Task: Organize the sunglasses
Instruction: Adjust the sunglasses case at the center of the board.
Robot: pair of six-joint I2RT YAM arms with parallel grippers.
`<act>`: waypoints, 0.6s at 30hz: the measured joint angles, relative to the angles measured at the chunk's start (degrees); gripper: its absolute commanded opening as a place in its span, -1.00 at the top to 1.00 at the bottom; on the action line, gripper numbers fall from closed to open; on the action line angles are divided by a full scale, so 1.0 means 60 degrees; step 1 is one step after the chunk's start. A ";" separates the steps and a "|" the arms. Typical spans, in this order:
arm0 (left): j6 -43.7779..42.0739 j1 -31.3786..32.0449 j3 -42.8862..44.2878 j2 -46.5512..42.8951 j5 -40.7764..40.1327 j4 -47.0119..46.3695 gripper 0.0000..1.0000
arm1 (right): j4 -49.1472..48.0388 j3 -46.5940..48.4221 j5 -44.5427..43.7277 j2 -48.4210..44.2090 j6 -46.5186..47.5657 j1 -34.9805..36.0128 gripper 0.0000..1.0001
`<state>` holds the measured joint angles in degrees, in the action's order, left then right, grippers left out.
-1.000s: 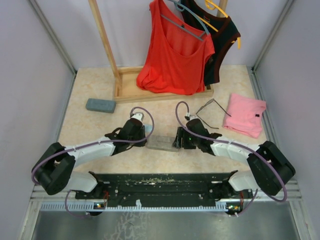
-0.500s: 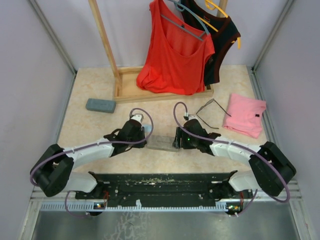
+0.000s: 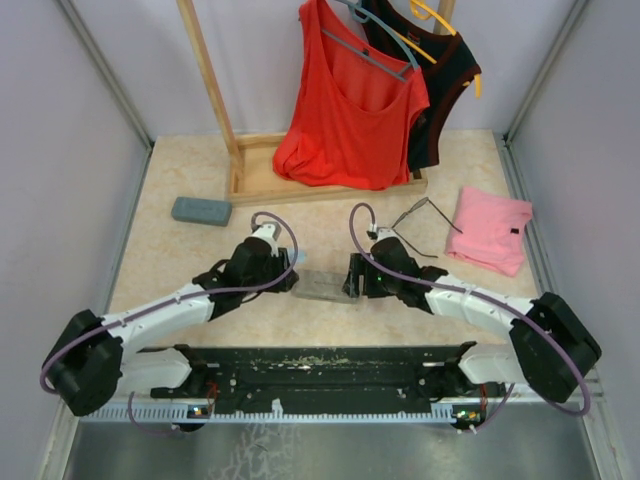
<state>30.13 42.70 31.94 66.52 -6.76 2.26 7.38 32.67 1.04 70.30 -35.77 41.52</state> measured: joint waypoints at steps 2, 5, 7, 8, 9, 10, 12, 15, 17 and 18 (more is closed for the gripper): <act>0.0015 0.0000 -0.0047 0.0302 0.0233 -0.0146 0.14 | -0.0138 -0.0004 0.0142 0.0200 -0.0026 0.0000 -0.42; 0.0091 0.0000 -0.0302 0.0841 0.0561 -0.0459 0.19 | -0.0339 -0.0018 0.0339 0.0528 -0.0076 0.0000 -0.42; 0.0237 -0.0004 -0.0539 0.1082 0.0787 -0.0750 0.25 | -0.0375 -0.0029 0.0379 0.0641 -0.0080 0.0000 -0.40; 0.0251 -0.0040 -0.0583 0.1093 0.0947 -0.0933 0.30 | -0.0390 -0.0062 0.0390 0.0714 -0.0084 0.0000 -0.34; 0.0273 -0.0036 -0.0648 0.1144 0.1038 -0.1140 0.36 | -0.0368 -0.0069 0.0393 0.0758 -0.0084 0.0000 -0.28; 0.0321 -0.0040 -0.0710 0.1184 0.1144 -0.1337 0.41 | -0.0353 -0.0073 0.0390 0.0816 -0.0084 0.0000 -0.24; 0.0353 -0.0058 -0.0820 0.1246 0.1279 -0.1683 0.46 | -0.0372 -0.0073 0.0397 0.0889 -0.0124 0.0000 -0.18; 0.0404 -0.0091 -0.1005 0.1341 0.1326 -0.2182 0.59 | -0.0379 -0.0069 0.0430 0.0903 -0.0153 0.0004 -0.05; 0.0433 -0.0113 -0.1082 0.1439 0.1330 -0.2444 0.62 | -0.0382 -0.0051 0.0437 0.0936 -0.0175 0.0055 0.14; 0.0437 -0.0117 -0.1086 0.1490 0.1326 -0.2532 0.62 | -0.0382 -0.0047 0.0415 0.0940 -0.0186 0.0073 0.23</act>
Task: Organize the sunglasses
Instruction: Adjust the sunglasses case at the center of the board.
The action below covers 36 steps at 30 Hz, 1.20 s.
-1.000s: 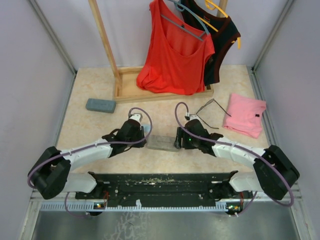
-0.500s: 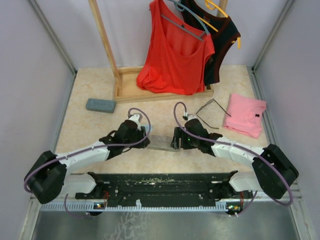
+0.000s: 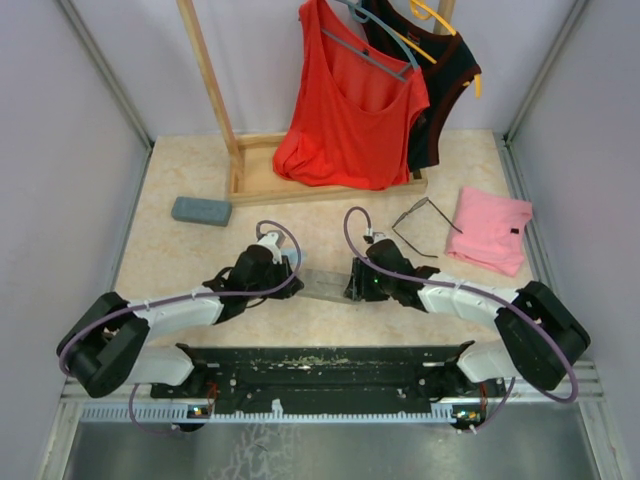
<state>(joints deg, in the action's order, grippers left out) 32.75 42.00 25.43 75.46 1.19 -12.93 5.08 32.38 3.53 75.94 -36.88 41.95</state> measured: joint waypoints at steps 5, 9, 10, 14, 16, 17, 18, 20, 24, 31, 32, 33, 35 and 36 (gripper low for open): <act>-0.0007 -0.0007 -0.0007 0.0033 0.0000 -0.0066 0.55 | 0.0299 0.0098 -0.0200 -0.0033 -0.0222 0.0007 0.35; -0.0146 -0.0011 0.0295 0.0164 -0.0007 0.0284 0.39 | 0.0637 0.0310 -0.0554 -0.0026 -0.0280 0.0251 0.20; -0.0215 -0.0011 0.0452 0.0237 -0.0018 0.0477 0.34 | 0.0685 0.0339 -0.0667 -0.0029 -0.0302 0.0317 0.15; -0.0528 -0.0007 0.1260 0.0831 -0.0321 0.0849 0.11 | 0.0841 0.0357 -0.1093 -0.0157 -0.0404 0.0583 -0.14; -0.0696 0.0000 0.1632 0.1093 -0.0546 0.1042 -0.04 | 0.0951 0.0346 -0.1297 -0.0280 -0.0372 0.0747 -0.19; -0.0747 0.0000 0.1749 0.1122 -0.0659 0.1166 -0.09 | 0.1020 0.0331 -0.1399 -0.0375 -0.0379 0.0790 -0.21; -0.0831 0.0000 0.1854 0.1104 -0.0809 0.1341 -0.13 | 0.1151 0.0288 -0.1555 -0.0557 -0.0375 0.0823 -0.21; -0.0933 -0.0004 0.1978 0.1024 -0.1024 0.1592 -0.15 | 0.1370 0.0280 -0.1810 -0.0951 -0.0357 0.0845 -0.22; -0.0973 -0.0011 0.2044 0.0339 -0.1381 0.2266 -0.04 | 0.1432 0.0280 -0.2284 -0.1945 -0.0168 0.0838 -0.14; -0.0820 0.0208 0.1410 -0.1596 -0.1377 0.2612 0.49 | 0.1453 0.0809 -0.2317 -0.1453 0.0601 -0.0113 0.32; -0.0750 0.0390 0.1268 -0.1676 -0.1370 0.2616 0.53 | 0.1450 0.1013 -0.2262 -0.1082 0.0739 -0.0273 0.37; -0.0688 0.0597 0.1137 -0.1687 -0.1377 0.2616 0.56 | 0.1439 0.1169 -0.2222 -0.0776 0.0871 -0.0353 0.39; -0.0503 0.1104 0.0852 -0.1581 -0.1373 0.2630 0.62 | 0.1435 0.1574 -0.2113 -0.0051 0.1111 -0.0463 0.42; -0.0419 0.1377 0.0718 -0.1475 -0.1377 0.2634 0.63 | 0.1435 0.1763 -0.2069 0.0270 0.1213 -0.0463 0.42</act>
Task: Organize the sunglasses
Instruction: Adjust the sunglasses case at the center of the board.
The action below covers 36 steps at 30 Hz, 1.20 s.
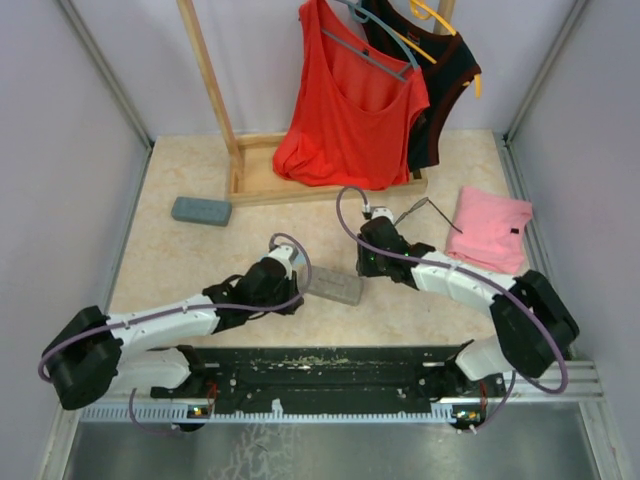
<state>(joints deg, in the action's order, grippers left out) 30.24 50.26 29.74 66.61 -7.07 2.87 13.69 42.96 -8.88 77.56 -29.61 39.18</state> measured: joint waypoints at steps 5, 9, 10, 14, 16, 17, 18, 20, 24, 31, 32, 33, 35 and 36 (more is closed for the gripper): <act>0.0444 0.0681 -0.0353 0.0583 0.0044 -0.0109 0.65 | -0.0066 0.0532 0.0255 0.1035 0.0339 -0.0015 0.43; 0.0645 0.0794 -0.0361 0.1049 0.0113 -0.0459 0.68 | -0.0051 0.0535 0.0477 0.1118 0.0463 -0.0015 0.43; 0.0674 0.0794 -0.0357 0.1140 0.0117 -0.0495 0.68 | -0.0051 0.0535 0.0503 0.1118 0.0484 -0.0015 0.43; 0.0710 0.0798 -0.0357 0.1129 0.0055 -0.0521 0.64 | -0.0095 0.0466 0.0576 0.0874 0.0514 -0.0011 0.20; 0.0710 0.0794 -0.0357 0.1060 -0.0106 -0.0554 0.63 | -0.0044 0.0372 0.0637 0.0437 0.0535 -0.0007 0.06; 0.0707 0.0794 -0.0335 0.1045 -0.0200 -0.0550 0.63 | -0.0047 0.0350 0.0707 0.0193 0.0583 -0.0007 0.02; 0.0707 0.0794 -0.0302 0.1045 -0.0284 -0.0543 0.63 | -0.0044 0.0350 0.0750 0.0004 0.0597 -0.0004 -0.01; 0.0703 0.0794 -0.0186 0.1035 -0.0488 -0.0463 0.43 | -0.0022 0.0350 0.0831 -0.0302 0.0601 0.0018 -0.09; 0.0572 0.0681 0.0102 0.0667 -0.1042 -0.0157 0.16 | 0.0226 0.0197 0.0827 -0.0787 0.0306 0.0095 -0.27; 0.0080 -0.0525 0.0455 -0.0124 -0.1410 -0.0113 -0.28 | 0.0291 -0.1184 0.1013 -0.1789 -0.0652 0.0135 -0.45; 0.0022 -0.0721 0.0466 -0.0109 -0.1362 -0.0157 -0.32 | 0.0237 -0.1417 0.1093 -0.1843 -0.0809 0.0135 -0.45; -0.0051 -0.0976 0.0466 -0.0073 -0.1279 -0.0222 -0.33 | 0.0175 -0.1614 0.1177 -0.1861 -0.0951 0.0135 -0.45; -0.0146 -0.1275 0.0463 0.0073 -0.1016 -0.0390 -0.35 | -0.0157 -0.2007 0.1373 -0.1865 -0.1198 0.0135 -0.45; -0.0193 -0.1351 0.0463 0.0189 -0.0838 -0.0506 -0.35 | -0.0328 -0.2200 0.1508 -0.1865 -0.1344 0.0135 -0.43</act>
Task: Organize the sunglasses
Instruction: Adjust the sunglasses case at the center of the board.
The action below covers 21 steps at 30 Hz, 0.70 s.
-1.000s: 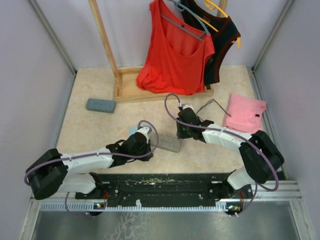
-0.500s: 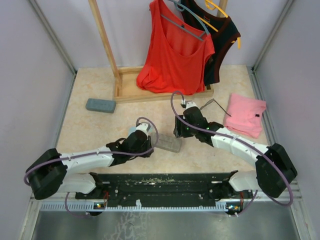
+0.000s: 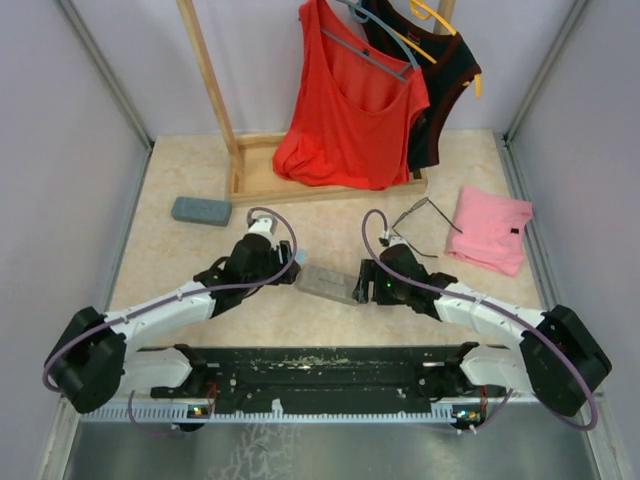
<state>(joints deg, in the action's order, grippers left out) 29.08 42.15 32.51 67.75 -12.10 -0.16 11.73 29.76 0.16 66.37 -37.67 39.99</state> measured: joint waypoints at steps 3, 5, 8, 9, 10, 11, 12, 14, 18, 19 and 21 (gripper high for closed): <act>-0.0113 -0.0036 -0.0011 0.0441 0.0597 -0.0364 -0.35 | -0.0368 -0.0299 0.0240 0.0000 -0.0270 0.0004 -0.31; -0.0157 -0.0036 -0.0015 0.0761 0.1042 -0.0554 -0.34 | -0.0619 -0.0342 0.0408 0.0029 -0.0430 0.0004 -0.24; -0.0157 -0.0033 -0.0015 0.1290 0.1723 -0.0805 -0.32 | -0.1337 -0.0342 0.0783 0.0295 -0.0667 0.0004 -0.17; -0.0153 -0.0033 -0.0022 0.1446 0.1909 -0.0867 -0.32 | -0.1530 -0.0342 0.0896 0.0415 -0.0725 0.0004 -0.14; -0.0153 -0.0029 -0.0055 0.1563 0.2058 -0.0943 -0.32 | -0.1767 -0.0342 0.1038 0.0590 -0.0783 0.0004 -0.12; -0.0146 -0.0025 -0.0117 0.1661 0.2208 -0.1038 -0.32 | -0.1927 -0.0342 0.1133 0.0739 -0.0827 0.0004 -0.08; -0.0138 -0.0025 -0.0204 0.1712 0.2339 -0.1093 -0.29 | -0.2058 -0.0342 0.1217 0.0885 -0.0860 0.0004 -0.02; -0.0109 -0.0015 -0.0393 0.1730 0.2554 -0.1202 -0.19 | -0.2269 -0.0335 0.1326 0.1158 -0.0925 0.0004 0.13; -0.0073 -0.0004 -0.0648 0.1708 0.2703 -0.1464 -0.14 | -0.2065 -0.0113 0.1224 0.1530 -0.0860 0.0033 0.17; -0.0069 -0.0004 -0.0692 0.1694 0.2703 -0.1512 -0.13 | -0.1894 0.0018 0.1122 0.1574 -0.0809 0.0098 0.16; -0.0069 0.0000 -0.0772 0.1679 0.2703 -0.1636 -0.05 | -0.1417 0.0357 0.0831 0.1701 -0.0663 0.0277 0.17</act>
<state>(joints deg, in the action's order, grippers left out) 28.67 42.15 27.88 77.82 4.12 -9.98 3.22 31.90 5.15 76.58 -41.65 41.65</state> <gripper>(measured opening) 0.575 0.426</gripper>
